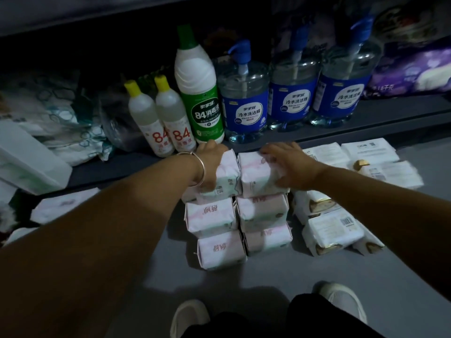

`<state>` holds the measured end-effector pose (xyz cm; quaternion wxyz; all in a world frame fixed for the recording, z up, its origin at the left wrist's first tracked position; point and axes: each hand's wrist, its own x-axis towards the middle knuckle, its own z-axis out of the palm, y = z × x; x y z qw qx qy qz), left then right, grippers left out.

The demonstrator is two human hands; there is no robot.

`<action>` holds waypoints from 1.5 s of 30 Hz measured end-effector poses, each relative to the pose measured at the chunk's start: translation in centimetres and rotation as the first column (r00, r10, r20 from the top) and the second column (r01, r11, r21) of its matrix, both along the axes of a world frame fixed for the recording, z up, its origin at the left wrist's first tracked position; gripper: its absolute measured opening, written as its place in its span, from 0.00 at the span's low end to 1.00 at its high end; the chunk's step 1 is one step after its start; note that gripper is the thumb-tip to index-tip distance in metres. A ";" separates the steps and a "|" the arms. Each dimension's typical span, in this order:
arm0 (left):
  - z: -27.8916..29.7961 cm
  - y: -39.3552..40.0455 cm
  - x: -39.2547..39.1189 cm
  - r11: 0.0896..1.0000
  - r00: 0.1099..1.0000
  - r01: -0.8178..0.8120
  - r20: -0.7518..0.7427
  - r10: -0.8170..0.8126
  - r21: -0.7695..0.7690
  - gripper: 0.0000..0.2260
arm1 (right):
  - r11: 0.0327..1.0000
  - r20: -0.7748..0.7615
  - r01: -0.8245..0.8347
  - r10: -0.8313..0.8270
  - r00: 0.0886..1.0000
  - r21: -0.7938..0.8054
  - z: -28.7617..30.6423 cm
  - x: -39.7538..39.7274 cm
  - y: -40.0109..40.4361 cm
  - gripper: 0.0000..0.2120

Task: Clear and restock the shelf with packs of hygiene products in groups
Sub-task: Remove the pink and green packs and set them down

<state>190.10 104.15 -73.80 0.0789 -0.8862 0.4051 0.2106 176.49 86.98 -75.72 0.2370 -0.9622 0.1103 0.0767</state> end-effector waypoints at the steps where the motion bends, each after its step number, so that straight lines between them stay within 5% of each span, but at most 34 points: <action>1: 0.2 -0.1 0.1 1.000 1.000 0.011 -0.006 -0.011 0.007 0.48 | 1.000 -0.026 -0.005 0.005 1.000 0.003 -0.1 0.0 -0.2 0.43; 5: 2.4 -1.0 0.2 0.997 0.999 0.023 -0.040 -0.020 0.073 0.52 | 1.000 -0.153 -0.005 0.008 0.988 0.020 1.3 0.4 -1.0 0.53; 9: 4.9 -1.4 0.1 0.996 0.997 0.032 -0.069 -0.026 0.085 0.51 | 1.000 -0.213 -0.009 0.011 0.977 0.011 3.7 -0.1 -0.7 0.51; 15: 11.1 -1.7 0.3 0.992 0.996 0.043 -0.076 -0.052 -0.115 0.38 | 1.000 0.034 -0.020 0.020 0.999 -0.017 11.2 0.1 -0.6 0.29; 21: 19.8 -1.8 0.0 0.927 0.999 0.015 -0.027 -0.027 -0.374 0.26 | 0.989 0.183 0.036 -0.010 0.983 -0.142 19.4 0.8 -0.3 0.19; 34: 29.6 -7.7 1.8 0.740 0.977 -0.059 0.114 0.181 -0.670 0.18 | 0.972 0.403 0.080 0.016 0.915 -0.220 30.3 4.3 -8.4 0.30; 38: 30.8 -7.3 4.7 0.741 0.947 -0.065 0.193 0.257 -0.669 0.22 | 0.849 0.385 0.068 0.166 0.908 -0.525 32.6 8.6 -8.8 0.44; 45: 32.1 -7.7 10.2 0.767 0.819 -0.124 0.371 0.437 -0.630 0.32 | 0.479 0.109 -0.149 0.470 0.876 -0.865 34.5 14.5 -8.9 0.45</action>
